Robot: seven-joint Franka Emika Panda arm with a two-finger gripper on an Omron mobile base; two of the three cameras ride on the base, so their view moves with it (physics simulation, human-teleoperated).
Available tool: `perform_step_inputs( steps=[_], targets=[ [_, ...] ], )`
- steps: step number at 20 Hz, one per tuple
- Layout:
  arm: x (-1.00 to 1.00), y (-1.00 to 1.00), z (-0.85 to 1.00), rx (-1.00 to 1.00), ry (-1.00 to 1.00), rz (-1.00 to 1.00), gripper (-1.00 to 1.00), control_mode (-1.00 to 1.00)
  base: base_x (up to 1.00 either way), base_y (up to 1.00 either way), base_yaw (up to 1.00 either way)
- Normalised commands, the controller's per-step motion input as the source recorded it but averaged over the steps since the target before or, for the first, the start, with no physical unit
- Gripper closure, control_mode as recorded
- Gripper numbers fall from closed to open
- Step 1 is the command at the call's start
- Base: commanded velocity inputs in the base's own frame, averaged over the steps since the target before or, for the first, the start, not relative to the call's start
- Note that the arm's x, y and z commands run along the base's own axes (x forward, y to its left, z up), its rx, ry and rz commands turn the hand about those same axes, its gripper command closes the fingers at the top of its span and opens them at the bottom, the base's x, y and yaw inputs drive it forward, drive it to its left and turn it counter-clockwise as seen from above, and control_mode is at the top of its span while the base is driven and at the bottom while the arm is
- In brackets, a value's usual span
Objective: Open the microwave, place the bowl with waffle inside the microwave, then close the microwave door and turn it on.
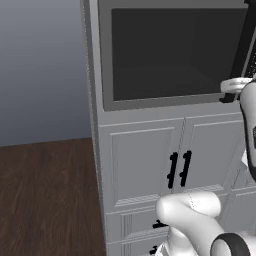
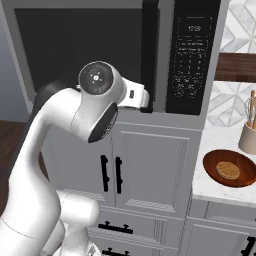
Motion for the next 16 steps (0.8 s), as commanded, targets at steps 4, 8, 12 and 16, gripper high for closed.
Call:
perform_step_inputs(
  steps=[4, 8, 12, 16],
  targets=[
    [0.00, -0.39, 0.34, 0.00, 0.00, 0.00, -1.00, -1.00, 0.00, 0.00, 0.00],
    [0.10, -0.28, 0.08, 0.01, 0.01, 0.00, -1.00, -1.00, 0.00, 0.00, 0.00],
    [0.43, -0.05, 0.00, 0.01, 0.00, 0.00, -1.00, -1.00, 0.00, 0.00, 0.00],
    [0.73, -0.03, 0.00, 0.02, 0.00, 0.00, -1.00, -1.00, 0.00, 0.00, 0.00]
  ],
)
